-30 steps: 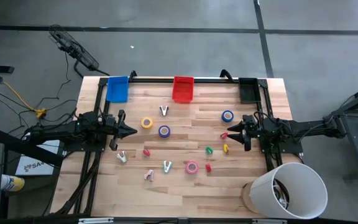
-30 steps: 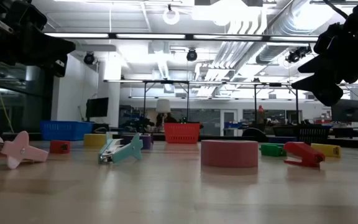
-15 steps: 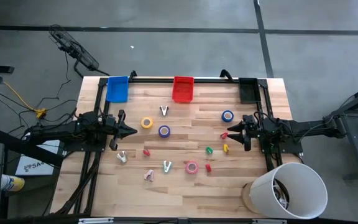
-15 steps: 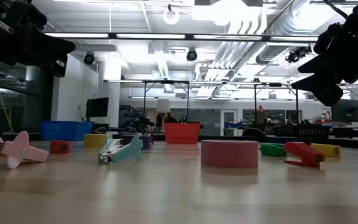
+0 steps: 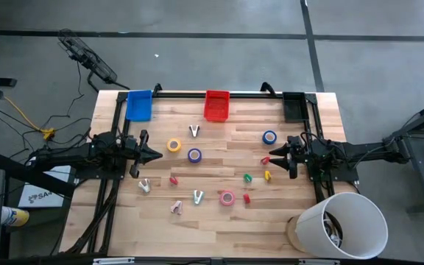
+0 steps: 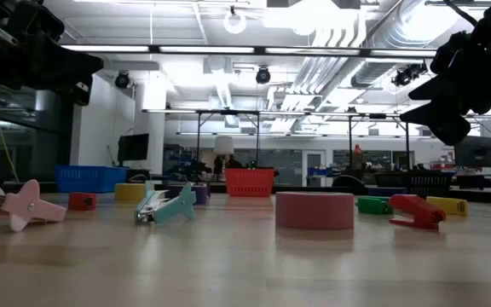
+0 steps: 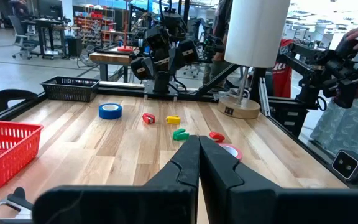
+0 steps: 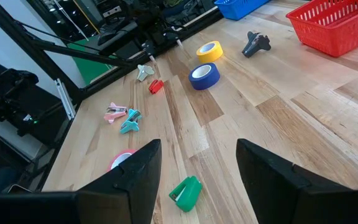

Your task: Pick and place Stapler, Stapler remover, tape

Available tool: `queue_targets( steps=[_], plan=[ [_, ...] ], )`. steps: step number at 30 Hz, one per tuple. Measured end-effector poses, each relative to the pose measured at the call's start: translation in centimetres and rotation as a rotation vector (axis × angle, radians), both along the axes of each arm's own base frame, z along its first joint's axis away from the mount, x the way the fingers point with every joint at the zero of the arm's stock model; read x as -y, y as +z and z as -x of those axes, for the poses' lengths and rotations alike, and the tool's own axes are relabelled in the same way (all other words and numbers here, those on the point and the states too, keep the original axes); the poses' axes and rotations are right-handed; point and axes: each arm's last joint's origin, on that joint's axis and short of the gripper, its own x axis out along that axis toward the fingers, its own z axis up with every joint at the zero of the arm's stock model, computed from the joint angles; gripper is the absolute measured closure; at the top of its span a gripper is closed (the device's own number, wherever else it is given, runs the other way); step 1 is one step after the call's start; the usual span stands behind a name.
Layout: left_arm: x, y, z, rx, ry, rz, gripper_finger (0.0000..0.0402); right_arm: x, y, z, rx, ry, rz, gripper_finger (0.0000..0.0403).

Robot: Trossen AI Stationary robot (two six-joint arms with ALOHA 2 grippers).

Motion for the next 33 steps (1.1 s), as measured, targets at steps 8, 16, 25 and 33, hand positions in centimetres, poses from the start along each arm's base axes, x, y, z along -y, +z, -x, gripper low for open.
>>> queue_targets(
  steps=[8,16,25,33],
  plan=[
    [0.0,0.0,0.0,0.000,0.000,0.000,0.0401,0.1,0.1,0.0,0.008,-0.039,0.009,0.0203],
    [0.0,0.0,0.0,0.000,0.000,0.000,0.0401,0.0,2.5,-0.3,0.058,0.074,0.040,0.0203],
    [0.0,0.0,0.0,0.000,0.000,0.000,0.0401,0.9,6.2,-1.8,-0.092,0.031,-0.052,0.0203],
    [0.0,0.0,0.0,0.000,0.000,0.000,0.0401,2.8,7.2,-4.0,-0.343,-0.199,-0.267,0.0203]
  ],
)
